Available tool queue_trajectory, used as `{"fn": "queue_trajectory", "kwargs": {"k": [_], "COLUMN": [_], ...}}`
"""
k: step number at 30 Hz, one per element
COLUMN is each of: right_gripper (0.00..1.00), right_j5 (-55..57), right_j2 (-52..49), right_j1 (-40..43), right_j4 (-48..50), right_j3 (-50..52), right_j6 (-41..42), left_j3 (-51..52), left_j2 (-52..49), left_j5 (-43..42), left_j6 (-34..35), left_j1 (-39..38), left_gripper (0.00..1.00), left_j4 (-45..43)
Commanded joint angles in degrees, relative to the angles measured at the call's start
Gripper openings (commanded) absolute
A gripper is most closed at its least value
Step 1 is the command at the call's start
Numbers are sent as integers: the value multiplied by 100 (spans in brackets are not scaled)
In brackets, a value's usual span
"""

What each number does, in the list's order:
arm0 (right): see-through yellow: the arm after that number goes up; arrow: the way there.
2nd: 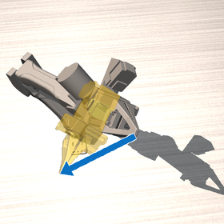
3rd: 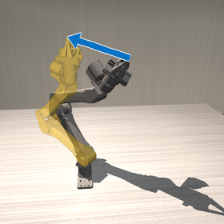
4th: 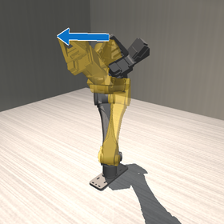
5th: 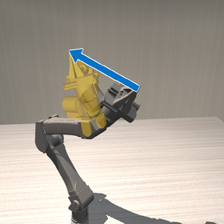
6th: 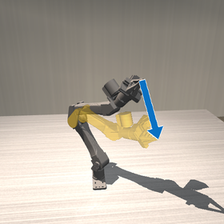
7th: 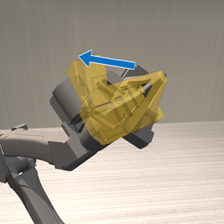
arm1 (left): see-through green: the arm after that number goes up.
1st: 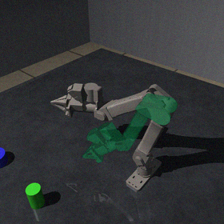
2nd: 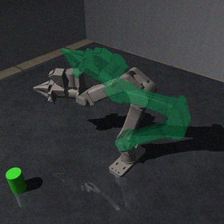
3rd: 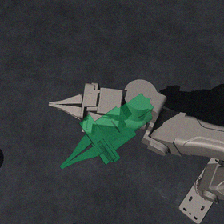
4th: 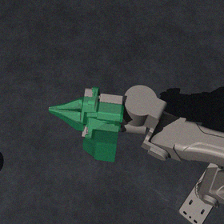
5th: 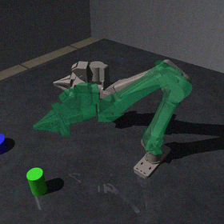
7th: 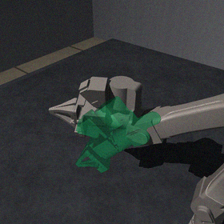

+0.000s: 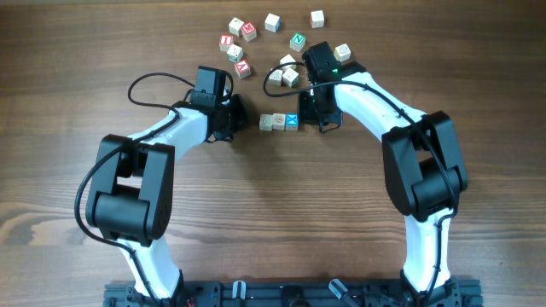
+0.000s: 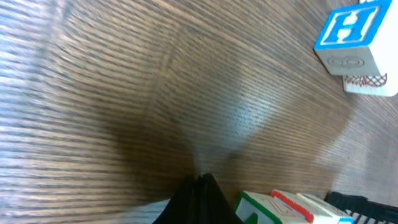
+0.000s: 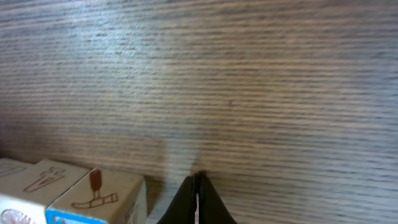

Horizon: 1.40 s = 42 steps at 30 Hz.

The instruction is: Form a horizontal line

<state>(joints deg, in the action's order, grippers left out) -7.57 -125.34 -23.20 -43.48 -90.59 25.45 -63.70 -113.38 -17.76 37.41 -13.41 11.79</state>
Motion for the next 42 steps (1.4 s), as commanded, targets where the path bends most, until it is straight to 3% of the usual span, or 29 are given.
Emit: {"fn": "queue_trajectory", "kwargs": {"k": [1, 42], "right_gripper": [4, 5], "right_j5": [-573, -1049], "right_j2": [184, 184], "right_j1": [-17, -17], "right_j4": [-15, 269], "right_j3": [-107, -107], "right_j6": [17, -448], "left_j3": [199, 199], "left_j2": [-282, -385], "left_j5": [-295, -17], "left_j6": [-118, -94], "left_j1": [-55, -374], "left_gripper": [4, 4], "left_j4": [129, -258]}}
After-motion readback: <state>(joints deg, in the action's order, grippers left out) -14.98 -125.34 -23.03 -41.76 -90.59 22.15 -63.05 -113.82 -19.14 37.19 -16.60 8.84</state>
